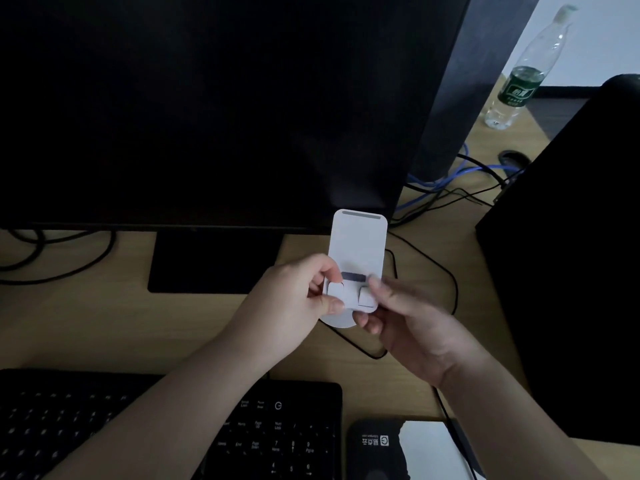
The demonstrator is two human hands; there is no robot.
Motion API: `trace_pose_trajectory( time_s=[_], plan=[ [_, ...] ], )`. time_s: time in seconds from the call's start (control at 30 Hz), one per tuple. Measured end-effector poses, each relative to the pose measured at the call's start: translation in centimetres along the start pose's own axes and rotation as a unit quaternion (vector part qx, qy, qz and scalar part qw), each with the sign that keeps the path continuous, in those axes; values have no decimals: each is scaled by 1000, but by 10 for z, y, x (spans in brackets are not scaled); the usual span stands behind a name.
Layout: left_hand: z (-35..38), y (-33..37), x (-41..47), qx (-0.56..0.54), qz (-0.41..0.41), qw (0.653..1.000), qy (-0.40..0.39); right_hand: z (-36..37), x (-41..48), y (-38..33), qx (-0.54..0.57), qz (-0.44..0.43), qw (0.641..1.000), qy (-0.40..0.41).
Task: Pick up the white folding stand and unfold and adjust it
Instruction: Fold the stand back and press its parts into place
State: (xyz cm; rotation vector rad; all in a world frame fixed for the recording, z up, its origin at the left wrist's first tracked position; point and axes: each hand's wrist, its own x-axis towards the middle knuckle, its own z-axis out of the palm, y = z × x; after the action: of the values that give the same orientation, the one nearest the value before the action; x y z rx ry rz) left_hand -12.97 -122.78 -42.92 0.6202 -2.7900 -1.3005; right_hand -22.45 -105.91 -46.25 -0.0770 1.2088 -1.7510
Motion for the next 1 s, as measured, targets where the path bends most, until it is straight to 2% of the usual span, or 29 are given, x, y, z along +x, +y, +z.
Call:
trace_pose_trajectory(
  time_s=[0.17,0.43,0.6,0.73,0.87,1.0],
  plan=[
    [-1,2,0,19,2,1000,-7,7,3,-3,9,31,998,44],
    [0,1,0,6,-4,1000,-5,8,4,-10,-22,58,998,24],
    [2,-2,-8,-28,-12,999,11,8,1,-11,-54,13,996,70],
    [6,4,-16,13,-2,999,41,13,2,-8,-95,-30,988,119],
    [10,8,-16,67,9,997,40,20,1,-9,-180,-74,968,161],
    [14,6,-16,108,55,992,44,25,1,-10,-212,-86,955,186]
  ],
)
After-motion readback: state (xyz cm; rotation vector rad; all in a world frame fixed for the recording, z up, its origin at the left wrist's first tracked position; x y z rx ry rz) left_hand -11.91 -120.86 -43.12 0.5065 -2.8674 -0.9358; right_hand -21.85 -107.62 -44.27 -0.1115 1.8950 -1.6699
